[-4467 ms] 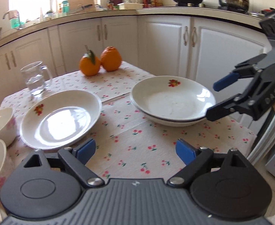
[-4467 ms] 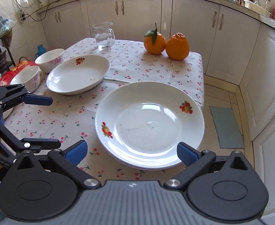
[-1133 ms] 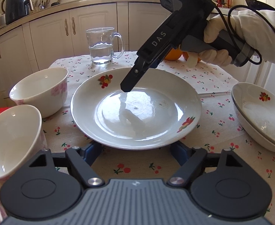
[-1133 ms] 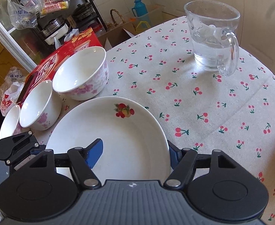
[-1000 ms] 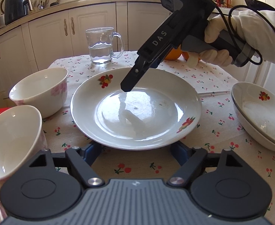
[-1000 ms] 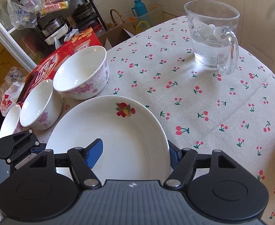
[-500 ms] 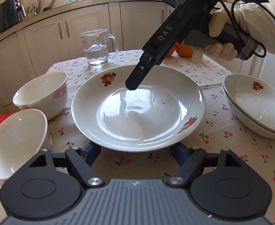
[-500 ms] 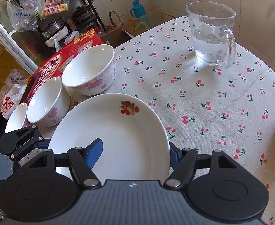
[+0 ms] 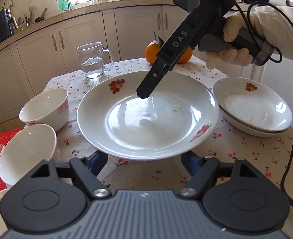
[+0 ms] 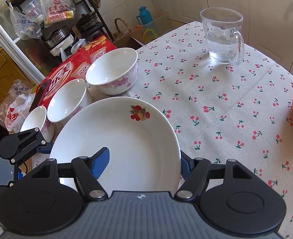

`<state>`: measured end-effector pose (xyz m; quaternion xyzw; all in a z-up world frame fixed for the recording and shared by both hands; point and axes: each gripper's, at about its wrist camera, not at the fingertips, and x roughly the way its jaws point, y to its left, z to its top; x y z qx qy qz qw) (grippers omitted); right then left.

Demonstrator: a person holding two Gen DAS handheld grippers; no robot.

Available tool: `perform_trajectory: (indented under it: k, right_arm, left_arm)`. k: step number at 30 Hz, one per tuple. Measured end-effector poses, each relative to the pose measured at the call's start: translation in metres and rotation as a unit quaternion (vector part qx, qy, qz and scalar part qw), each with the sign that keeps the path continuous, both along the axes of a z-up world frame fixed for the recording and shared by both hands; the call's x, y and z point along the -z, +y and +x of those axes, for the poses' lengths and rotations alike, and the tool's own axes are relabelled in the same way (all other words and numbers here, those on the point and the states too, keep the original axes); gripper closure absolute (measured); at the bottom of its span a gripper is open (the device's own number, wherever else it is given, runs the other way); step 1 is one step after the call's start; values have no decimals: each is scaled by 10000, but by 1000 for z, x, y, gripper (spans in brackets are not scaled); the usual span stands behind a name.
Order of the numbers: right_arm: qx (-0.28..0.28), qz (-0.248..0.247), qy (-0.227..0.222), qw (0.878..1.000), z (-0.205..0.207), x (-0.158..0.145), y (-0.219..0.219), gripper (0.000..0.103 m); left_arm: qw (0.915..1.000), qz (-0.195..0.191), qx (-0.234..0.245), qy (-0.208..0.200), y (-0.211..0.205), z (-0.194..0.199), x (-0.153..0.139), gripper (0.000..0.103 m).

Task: Organize plates and bowls
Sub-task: 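Lift the central plate with the right tool and carry it toward the plate stack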

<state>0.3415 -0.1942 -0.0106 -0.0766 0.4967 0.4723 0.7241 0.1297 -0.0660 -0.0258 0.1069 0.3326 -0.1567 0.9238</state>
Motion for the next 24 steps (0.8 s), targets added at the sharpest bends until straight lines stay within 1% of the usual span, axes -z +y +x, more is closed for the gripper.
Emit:
perform_trajectory:
  k: [13, 24]
  right_arm:
    - [408, 42, -135, 9991, -44, -17, -37, 27]
    - [855, 73, -234, 9960, -81, -25, -79, 27]
  left_arm:
    - [9990, 49, 449, -62, -17, -23, -15, 23]
    - [9956, 35, 941, 2, -43, -35, -18, 23]
